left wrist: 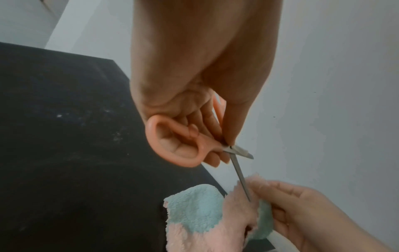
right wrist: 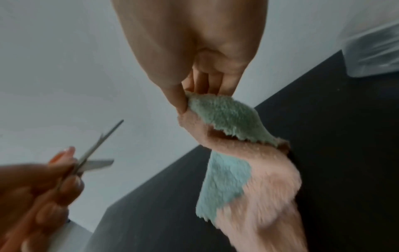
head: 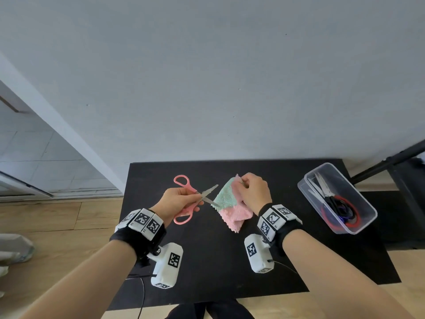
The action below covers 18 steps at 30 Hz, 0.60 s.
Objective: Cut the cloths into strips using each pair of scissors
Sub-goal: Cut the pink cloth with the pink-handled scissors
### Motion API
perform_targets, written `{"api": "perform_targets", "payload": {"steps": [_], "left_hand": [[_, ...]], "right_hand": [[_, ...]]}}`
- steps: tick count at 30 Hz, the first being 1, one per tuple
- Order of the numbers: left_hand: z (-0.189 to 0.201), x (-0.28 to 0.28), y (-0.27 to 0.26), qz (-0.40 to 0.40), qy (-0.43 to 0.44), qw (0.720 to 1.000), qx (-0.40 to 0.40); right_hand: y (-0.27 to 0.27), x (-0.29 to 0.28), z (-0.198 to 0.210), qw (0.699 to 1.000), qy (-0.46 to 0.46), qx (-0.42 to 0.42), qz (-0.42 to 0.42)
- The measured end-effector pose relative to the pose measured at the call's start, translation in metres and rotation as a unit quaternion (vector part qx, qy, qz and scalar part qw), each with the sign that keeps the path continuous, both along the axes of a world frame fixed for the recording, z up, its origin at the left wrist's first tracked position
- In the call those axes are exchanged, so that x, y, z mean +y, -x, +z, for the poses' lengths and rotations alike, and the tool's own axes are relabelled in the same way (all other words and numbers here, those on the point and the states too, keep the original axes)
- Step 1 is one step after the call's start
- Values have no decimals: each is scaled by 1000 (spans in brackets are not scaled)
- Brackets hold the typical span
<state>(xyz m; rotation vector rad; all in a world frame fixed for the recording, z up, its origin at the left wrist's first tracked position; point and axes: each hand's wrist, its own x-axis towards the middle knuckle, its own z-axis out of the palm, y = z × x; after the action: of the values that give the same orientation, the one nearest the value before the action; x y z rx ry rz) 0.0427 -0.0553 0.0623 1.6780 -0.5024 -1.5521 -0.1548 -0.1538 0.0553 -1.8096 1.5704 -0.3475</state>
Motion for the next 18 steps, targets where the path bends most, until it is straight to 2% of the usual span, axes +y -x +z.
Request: {"api": "perform_targets", "payload": {"steps": [6, 10, 14, 18], "left_hand": [[25, -10, 16, -112, 25, 992, -55], [37, -16, 24, -144, 34, 985, -87], [47, -18, 25, -177, 54, 974, -133], [53, -19, 24, -192, 67, 965, -164]], "right_hand": [[-2, -11, 33, 992, 7, -123, 37], [-5, -5, 48, 976, -59, -172, 123], [-3, -2, 54, 961, -104, -178, 184], [0, -6, 57, 965, -119, -162, 166]]}}
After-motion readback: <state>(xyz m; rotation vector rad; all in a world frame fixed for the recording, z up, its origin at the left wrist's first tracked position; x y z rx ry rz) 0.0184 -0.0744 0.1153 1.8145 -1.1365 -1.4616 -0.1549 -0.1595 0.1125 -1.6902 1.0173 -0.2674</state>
